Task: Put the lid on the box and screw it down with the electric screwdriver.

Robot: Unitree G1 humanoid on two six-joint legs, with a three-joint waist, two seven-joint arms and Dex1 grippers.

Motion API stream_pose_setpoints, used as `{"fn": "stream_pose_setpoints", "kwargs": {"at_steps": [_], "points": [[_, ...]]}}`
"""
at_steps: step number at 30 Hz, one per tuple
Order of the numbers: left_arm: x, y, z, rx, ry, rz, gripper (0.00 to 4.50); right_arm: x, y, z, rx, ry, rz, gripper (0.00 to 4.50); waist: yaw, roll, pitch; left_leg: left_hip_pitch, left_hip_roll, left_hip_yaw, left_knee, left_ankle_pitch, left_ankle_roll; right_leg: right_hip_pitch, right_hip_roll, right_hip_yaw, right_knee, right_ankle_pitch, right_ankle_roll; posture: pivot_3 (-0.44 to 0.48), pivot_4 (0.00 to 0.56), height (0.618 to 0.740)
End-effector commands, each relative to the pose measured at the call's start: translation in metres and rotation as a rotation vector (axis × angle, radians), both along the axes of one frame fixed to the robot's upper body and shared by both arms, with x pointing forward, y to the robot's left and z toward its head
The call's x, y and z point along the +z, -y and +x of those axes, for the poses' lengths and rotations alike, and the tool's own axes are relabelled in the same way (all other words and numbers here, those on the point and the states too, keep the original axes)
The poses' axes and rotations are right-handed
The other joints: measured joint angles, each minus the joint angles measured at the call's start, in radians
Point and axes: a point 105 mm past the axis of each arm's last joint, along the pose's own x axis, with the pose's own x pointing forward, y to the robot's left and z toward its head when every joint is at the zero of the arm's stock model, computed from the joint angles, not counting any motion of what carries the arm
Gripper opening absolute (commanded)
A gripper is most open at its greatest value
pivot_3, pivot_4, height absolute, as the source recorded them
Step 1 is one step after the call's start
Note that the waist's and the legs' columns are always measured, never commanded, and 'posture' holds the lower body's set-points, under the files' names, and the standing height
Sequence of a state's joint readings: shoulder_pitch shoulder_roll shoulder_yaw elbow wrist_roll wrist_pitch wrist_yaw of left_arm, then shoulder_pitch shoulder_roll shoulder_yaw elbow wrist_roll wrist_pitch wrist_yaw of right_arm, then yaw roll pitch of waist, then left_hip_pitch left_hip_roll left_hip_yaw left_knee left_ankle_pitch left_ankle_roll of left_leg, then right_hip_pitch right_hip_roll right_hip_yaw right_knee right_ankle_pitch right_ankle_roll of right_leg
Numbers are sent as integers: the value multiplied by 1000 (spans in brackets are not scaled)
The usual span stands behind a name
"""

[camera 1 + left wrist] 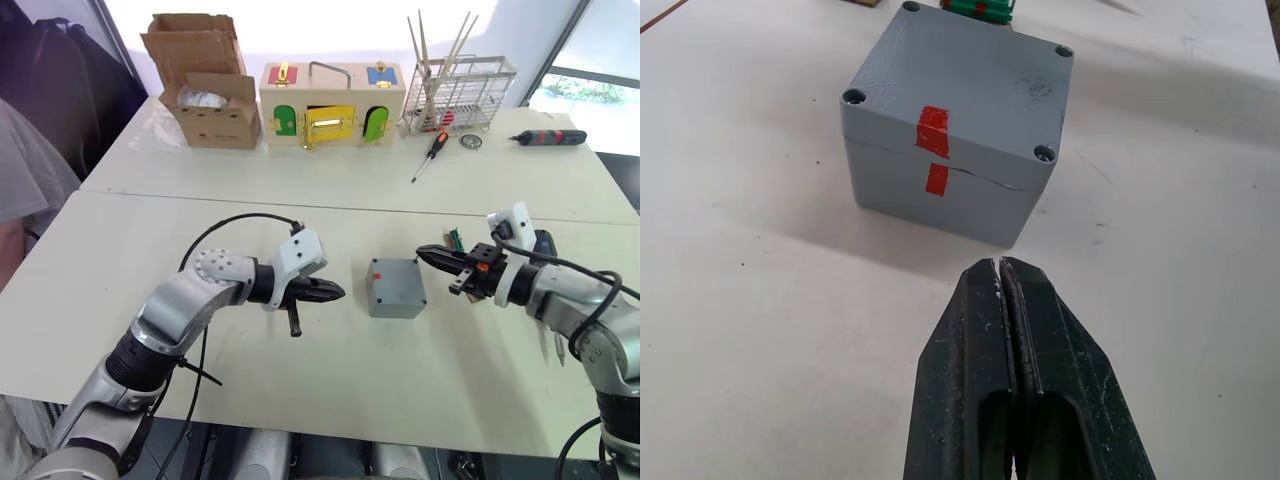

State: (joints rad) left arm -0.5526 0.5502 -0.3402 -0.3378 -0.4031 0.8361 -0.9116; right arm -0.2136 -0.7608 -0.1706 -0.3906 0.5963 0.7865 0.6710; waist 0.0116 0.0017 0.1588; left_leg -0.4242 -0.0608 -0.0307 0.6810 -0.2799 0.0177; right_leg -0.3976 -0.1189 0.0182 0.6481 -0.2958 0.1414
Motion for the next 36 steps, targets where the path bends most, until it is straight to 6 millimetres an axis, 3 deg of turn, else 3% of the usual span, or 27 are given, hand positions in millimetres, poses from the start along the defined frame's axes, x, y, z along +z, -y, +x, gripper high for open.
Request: {"fn": "stream_pose_setpoints", "kwargs": {"at_steps": [1, 27, 30, 34, 36], "points": [[9, 3, -4, -23, 48, -10, 0, 7, -1, 2, 5, 43, -5, 43, 0, 0, 0, 0, 0, 0, 0, 0, 0, 0, 0, 0, 0, 0, 0, 0, 150, 739], [11, 5, -2, -17, 64, -13, 0, -2, 3, 5, -11, 24, -48, 43, 0, 0, 0, 0, 0, 0, 0, 0, 0, 0, 0, 0, 0, 0, 0, 0, 150, 739], [12, 5, -2, -17, 66, -14, 0, 2, 3, 6, -16, 35, -44, 907, 0, 0, 0, 0, 0, 0, 0, 0, 0, 0, 0, 0, 0, 0, 0, 0, 150, 739], [13, 5, -1, -19, 69, -15, 0, 9, 6, 9, -30, 58, -41, 2963, 0, 0, 0, 0, 0, 0, 0, 0, 0, 0, 0, 0, 0, 0, 0, 0, 150, 739], [13, 6, 0, -21, 70, -16, 0, 15, 8, 10, -41, 79, -38, 3783, 0, 0, 0, 0, 0, 0, 0, 0, 0, 0, 0, 0, 0, 0, 0, 0, 150, 739]]}}
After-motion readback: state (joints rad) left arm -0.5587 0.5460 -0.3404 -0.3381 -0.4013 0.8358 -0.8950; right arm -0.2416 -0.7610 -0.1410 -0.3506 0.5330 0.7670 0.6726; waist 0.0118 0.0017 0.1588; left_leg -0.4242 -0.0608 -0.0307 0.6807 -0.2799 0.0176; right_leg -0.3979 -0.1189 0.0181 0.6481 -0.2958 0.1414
